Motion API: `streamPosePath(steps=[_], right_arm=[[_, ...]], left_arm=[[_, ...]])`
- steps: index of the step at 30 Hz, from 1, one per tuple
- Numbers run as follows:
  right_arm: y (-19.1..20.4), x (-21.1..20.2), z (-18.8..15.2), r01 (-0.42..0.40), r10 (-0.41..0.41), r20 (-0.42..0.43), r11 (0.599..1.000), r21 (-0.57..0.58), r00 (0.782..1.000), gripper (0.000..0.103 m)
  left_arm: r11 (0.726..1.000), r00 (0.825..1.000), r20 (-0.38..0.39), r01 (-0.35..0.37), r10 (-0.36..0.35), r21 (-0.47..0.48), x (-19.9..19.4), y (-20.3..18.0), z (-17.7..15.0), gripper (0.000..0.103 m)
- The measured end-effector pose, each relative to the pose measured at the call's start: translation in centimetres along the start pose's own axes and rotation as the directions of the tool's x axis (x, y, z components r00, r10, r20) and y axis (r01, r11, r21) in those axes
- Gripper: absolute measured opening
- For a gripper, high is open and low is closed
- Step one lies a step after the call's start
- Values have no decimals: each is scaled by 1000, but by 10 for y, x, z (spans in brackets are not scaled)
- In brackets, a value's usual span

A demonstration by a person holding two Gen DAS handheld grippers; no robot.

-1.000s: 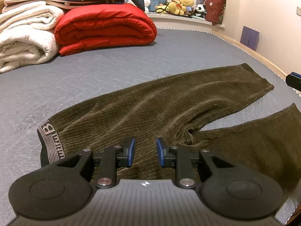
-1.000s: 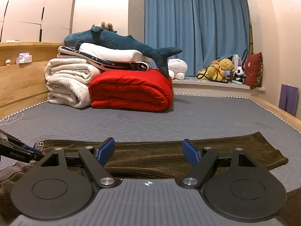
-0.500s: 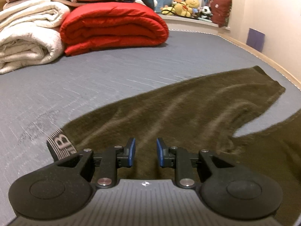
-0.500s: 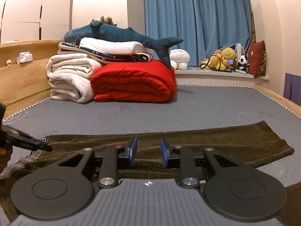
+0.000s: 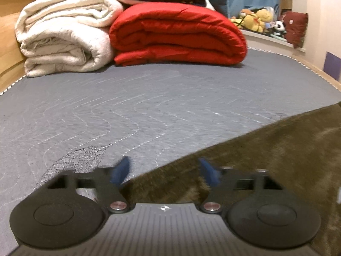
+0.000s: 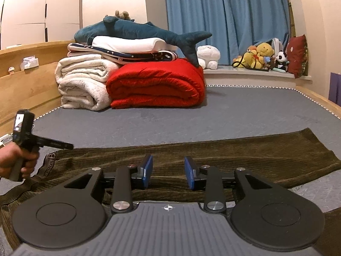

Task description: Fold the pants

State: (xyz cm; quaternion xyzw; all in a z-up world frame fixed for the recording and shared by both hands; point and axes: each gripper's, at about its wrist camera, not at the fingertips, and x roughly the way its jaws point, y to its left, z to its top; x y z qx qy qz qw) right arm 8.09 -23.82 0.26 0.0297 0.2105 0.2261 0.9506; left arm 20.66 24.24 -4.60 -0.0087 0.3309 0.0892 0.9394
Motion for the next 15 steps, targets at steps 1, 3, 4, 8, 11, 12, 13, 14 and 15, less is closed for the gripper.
streamPosePath(steps=[1, 3, 4, 8, 11, 12, 13, 14, 15], right_arm=[[-1, 1, 1, -2, 2, -4, 1000, 0, 1000, 35], [-4, 3, 2, -3, 3, -6, 1000, 1, 1000, 35], [-5, 3, 3, -3, 3, -9, 1000, 2, 1000, 35], [-9, 4, 6, -7, 7, -11, 1000, 0, 1000, 35], [-10, 6, 6, -7, 7, -22, 1000, 7, 1000, 35], [-10, 7, 6, -7, 7, -26, 1000, 10, 1000, 35], [-10, 7, 7, -9, 9, -29, 1000, 13, 1000, 35], [-10, 7, 7, -11, 11, -30, 1000, 15, 999, 35], [-10, 6, 7, -12, 13, -29, 1000, 14, 999, 35]], left_arm=[[1000, 1000, -12, 6, -6, -4, 8, 1, 1, 82], [1000, 999, -39, 21, -21, 0, 22, -2, 1, 82], [1000, 998, -59, 29, -29, 10, 29, -4, 2, 82], [997, 995, -86, 56, -52, 52, 43, -11, 2, 77], [995, 994, -89, 74, -69, 61, 43, -13, 0, 37], [995, 993, -97, 75, -68, 72, 44, -15, 0, 25], [993, 995, -87, 66, -58, 93, 41, -18, 0, 17], [992, 995, -81, 61, -53, 112, 38, -22, -2, 11], [990, 996, -76, 59, -50, 132, 34, -25, -2, 6]])
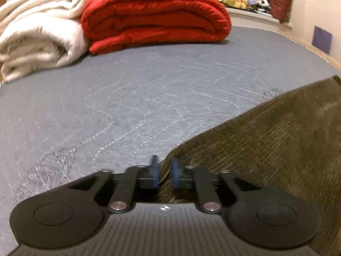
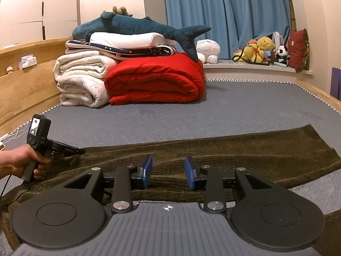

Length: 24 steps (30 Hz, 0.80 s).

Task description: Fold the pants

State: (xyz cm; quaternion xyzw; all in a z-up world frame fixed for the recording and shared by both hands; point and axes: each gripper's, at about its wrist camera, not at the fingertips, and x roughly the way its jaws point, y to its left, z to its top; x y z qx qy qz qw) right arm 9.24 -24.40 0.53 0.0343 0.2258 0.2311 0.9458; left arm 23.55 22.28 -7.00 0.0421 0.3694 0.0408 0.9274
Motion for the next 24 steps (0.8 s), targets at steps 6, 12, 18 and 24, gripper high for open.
streamPosePath(steps=[6, 12, 18, 24], right_arm=[[2, -9, 1, 15, -14, 15, 1000, -21, 1000, 35], [-6, -13, -1, 26, -26, -2, 998, 55, 1000, 35], [-36, -2, -10, 74, -61, -66, 972, 225, 996, 35], [-103, -11, -18, 166, -129, -112, 867, 469, 985, 35]], left_arm=[[1000, 998, 58, 15, -16, 13, -36, -4, 8, 3], [996, 994, 98, 42, -49, 73, -100, -33, 4, 2], [979, 986, 129, 79, -105, 188, -195, -70, -26, 2], [942, 971, 125, 159, -203, 294, -297, -90, -94, 2]])
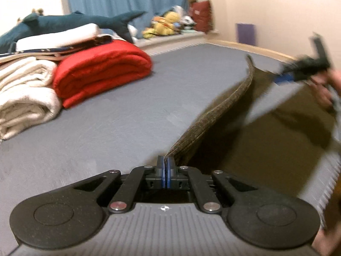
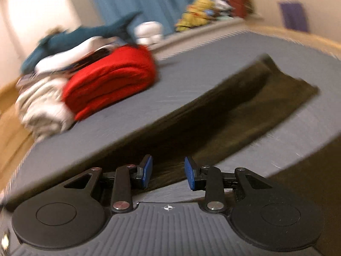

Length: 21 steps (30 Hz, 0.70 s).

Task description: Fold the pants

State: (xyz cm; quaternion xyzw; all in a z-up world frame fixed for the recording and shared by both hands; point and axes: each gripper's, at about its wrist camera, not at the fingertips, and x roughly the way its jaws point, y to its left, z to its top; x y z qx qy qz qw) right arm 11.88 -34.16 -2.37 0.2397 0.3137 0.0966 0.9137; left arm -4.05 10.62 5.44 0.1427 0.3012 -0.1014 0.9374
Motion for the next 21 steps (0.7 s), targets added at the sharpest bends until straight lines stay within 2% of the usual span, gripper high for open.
streamPosePath(steps=[1, 3, 5, 6, 8, 11, 14, 16, 21], right_arm=[[-15, -2, 5, 22, -22, 3, 998, 50, 1000, 35], [-47, -6, 14, 77, -80, 11, 986, 147, 997, 35], [-79, -9, 23, 120, -126, 12, 966, 230, 992, 35], [-96, -11, 27, 140, -149, 13, 952, 271, 989, 35], [-126, -13, 32, 171, -187, 15, 927, 334, 982, 37], [-161, -15, 40, 200, -231, 29, 894, 401, 973, 38], [-179, -10, 44, 188, -224, 37, 890, 416, 974, 38], [-182, -2, 46, 173, -206, 36, 894, 413, 978, 38], [-181, 35, 49, 139, -149, -4, 912, 387, 989, 38]], left_arm=[[1000, 1000, -17, 21, -21, 9, -8, -8, -13, 2], [995, 991, -105, 90, -84, 46, -5, -24, -40, 2], [981, 974, -214, 105, -69, 162, 6, -47, -57, 0], [972, 966, -250, 125, -73, 199, 11, -55, -62, 3], [970, 963, -245, 162, -115, 182, 13, -60, -60, 5], [974, 972, -172, 185, -161, 131, 10, -62, -47, 14], [974, 975, -136, 190, -173, 122, 20, -67, -34, 24], [968, 970, -151, 210, -189, 138, 32, -75, -30, 31], [944, 951, -244, 245, -190, 222, 66, -98, -38, 31]])
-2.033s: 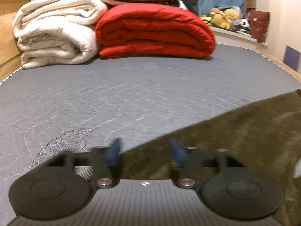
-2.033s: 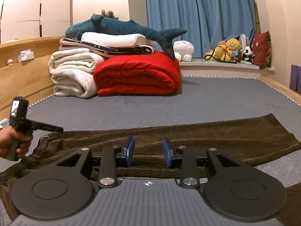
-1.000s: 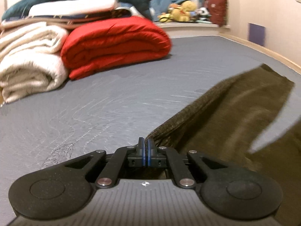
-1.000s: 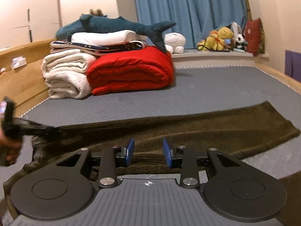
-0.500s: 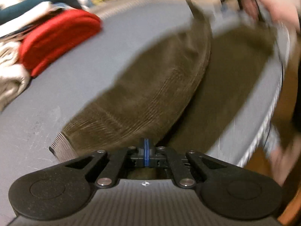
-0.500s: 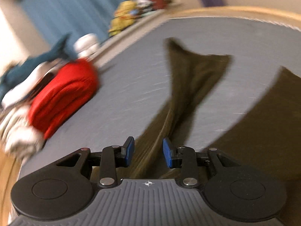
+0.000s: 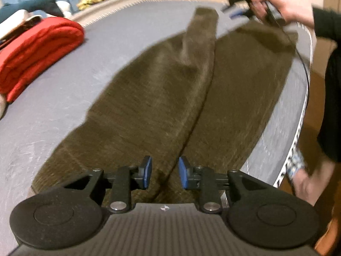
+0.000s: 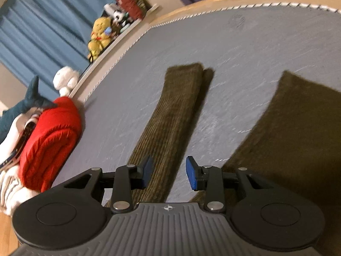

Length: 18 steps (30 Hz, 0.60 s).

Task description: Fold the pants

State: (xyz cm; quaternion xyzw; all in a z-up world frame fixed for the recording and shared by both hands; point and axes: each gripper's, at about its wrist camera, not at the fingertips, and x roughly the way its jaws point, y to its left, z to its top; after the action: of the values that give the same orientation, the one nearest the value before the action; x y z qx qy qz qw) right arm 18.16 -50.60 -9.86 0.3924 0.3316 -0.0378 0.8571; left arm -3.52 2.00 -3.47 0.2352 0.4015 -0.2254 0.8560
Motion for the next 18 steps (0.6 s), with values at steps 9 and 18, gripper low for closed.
streamPosePath(steps=[9, 18], right_arm=[[4, 63, -22, 13, -13, -102, 1000, -4, 995, 38], [12, 62, -17, 2, -4, -36, 998, -60, 999, 4]], left_arm=[[999, 995, -101, -9, 14, 51, 33, -5, -4, 32], [997, 990, -127, -50, 57, 54, 40, 7, -11, 20]])
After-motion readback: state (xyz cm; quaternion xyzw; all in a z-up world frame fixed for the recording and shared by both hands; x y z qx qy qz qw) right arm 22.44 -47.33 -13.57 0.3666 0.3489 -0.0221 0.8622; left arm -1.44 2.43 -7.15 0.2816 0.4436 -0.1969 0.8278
